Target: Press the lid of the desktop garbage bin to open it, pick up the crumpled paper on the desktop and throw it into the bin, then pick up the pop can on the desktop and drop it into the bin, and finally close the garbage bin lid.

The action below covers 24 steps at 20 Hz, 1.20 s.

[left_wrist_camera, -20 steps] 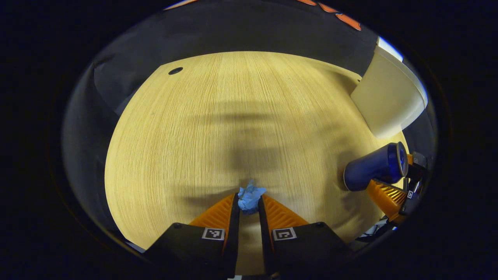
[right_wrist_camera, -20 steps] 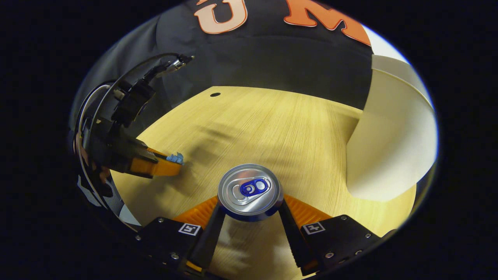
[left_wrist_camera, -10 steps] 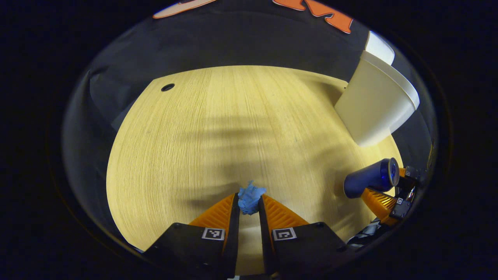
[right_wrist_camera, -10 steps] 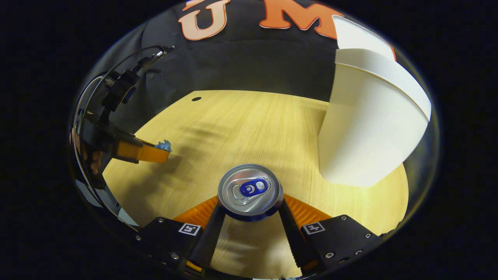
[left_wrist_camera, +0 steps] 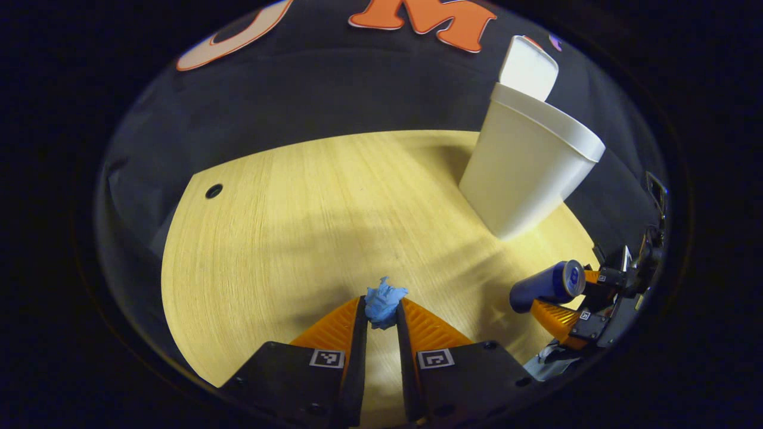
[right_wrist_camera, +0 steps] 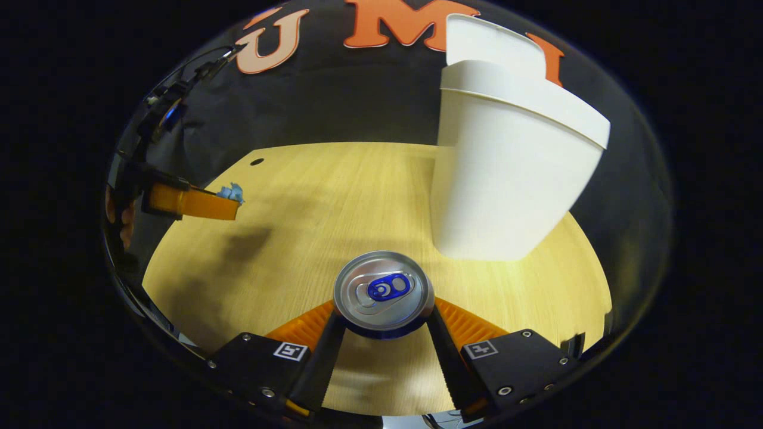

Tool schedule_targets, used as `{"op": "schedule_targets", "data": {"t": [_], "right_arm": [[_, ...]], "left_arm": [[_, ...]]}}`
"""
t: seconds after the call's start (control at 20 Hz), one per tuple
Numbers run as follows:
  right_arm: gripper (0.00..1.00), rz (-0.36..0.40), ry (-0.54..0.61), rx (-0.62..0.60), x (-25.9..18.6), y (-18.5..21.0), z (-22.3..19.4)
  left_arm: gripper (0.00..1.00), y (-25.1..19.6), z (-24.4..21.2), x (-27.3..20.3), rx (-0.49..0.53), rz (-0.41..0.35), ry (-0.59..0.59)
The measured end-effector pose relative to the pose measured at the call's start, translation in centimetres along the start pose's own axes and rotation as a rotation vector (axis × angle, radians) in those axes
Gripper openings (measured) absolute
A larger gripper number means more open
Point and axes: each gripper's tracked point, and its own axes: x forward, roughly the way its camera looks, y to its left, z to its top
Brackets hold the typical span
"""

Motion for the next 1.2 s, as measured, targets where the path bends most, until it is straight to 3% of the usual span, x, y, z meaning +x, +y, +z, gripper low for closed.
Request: {"op": "schedule_targets", "data": {"t": [0.3,0.6,0.65,0.75,0.8,0.95,1.0,1.2], "right_arm": [[0.80,-0.116,0.022,0.078,-2.3,-3.4,-2.4],[0.80,-0.175,0.020,0.103,-3.6,-7.4,-2.9],[0.75,-0.177,0.017,0.111,-3.6,-8.0,-3.0],[0.75,-0.176,0.010,0.122,-3.6,-9.2,-2.9],[0.80,-0.173,0.005,0.128,-3.6,-9.7,-2.8],[0.80,-0.156,0.000,0.149,-3.7,-11.3,-3.0],[0.75,-0.150,0.000,0.150,-3.7,-11.8,-3.0],[0.80,-0.132,-0.004,0.143,-3.7,-13.6,-3.2]], "left_arm": [[0.31,-3.3,4.3,-0.4,0.097,-0.108,-0.061],[0.31,-7.4,9.6,-1.4,0.141,-0.169,-0.164],[0.31,-8.1,10.6,-1.9,0.142,-0.177,-0.183],[0.30,-9.3,12.1,-2.6,0.147,-0.193,-0.222],[0.31,-9.9,12.7,-3.1,0.142,-0.211,-0.242],[0.30,-11.2,15.4,-5.2,0.134,-0.223,-0.306],[0.30,-11.7,15.9,-5.9,0.135,-0.223,-0.329],[0.30,-14.4,18.3,-6.9,0.134,-0.229,-0.408]]}}
